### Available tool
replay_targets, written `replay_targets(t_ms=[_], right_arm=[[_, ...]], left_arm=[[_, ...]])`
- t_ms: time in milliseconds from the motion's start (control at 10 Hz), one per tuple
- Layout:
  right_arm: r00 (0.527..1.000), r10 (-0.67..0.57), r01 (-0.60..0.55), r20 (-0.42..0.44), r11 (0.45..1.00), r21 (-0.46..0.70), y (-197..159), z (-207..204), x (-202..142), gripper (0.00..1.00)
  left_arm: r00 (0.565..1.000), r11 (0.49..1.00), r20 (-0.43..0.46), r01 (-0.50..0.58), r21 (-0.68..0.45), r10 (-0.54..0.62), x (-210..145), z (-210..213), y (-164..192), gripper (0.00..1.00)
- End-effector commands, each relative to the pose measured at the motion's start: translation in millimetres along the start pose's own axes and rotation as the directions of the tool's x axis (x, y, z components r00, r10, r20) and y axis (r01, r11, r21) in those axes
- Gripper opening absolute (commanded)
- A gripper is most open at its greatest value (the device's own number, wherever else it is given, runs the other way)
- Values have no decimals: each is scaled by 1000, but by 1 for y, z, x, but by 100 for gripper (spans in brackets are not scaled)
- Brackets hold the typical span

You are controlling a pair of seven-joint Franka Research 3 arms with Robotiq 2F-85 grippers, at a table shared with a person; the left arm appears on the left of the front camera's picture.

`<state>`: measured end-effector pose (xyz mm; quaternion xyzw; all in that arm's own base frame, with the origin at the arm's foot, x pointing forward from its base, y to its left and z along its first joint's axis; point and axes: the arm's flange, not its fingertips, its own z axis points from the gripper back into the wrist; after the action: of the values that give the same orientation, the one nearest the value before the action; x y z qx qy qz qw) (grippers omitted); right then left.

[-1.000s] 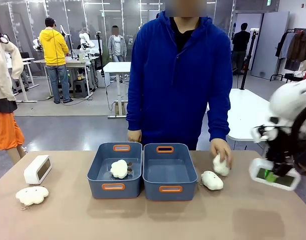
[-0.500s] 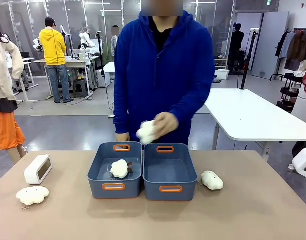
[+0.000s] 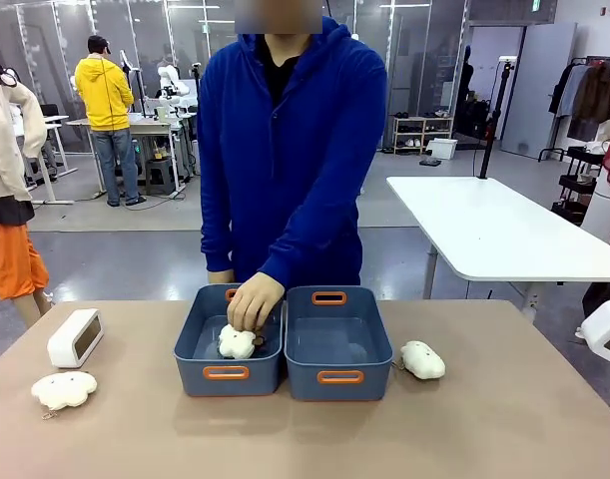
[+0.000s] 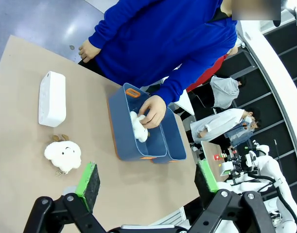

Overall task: Sort the digital clocks into the basket.
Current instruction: Pick up the Digital clock from the table and place it into the empty Plastic storage basket.

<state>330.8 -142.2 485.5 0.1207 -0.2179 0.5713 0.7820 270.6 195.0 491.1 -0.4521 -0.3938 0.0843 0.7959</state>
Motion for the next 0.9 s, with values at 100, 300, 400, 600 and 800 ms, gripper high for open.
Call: replay_targets(t_ms=[100,300,400,600,800], right_arm=[[999,-2,-1,-49,998,-64,15,-3,33,0],[996,42,-49,-82,995,-90,28,-6,70,0],[992,71,-85,-102,988,-131,37,-9,96,0],[981,142,-163,-135,974,-159,52,-27,159,0],[960,232,-256,-156,955,-151,64,-61,228,0]], left_arm=[[1000,1000,0,3,-17,-3,1,-1,-1,100],[1000,1000,0,3,-17,-3,1,-1,-1,100],[1000,1000,0,3,-17,-3,1,-1,-1,100],[1000,1000,0,3,-17,-3,1,-1,-1,100],[1000,1000,0,3,-17,-3,1,-1,-1,100]])
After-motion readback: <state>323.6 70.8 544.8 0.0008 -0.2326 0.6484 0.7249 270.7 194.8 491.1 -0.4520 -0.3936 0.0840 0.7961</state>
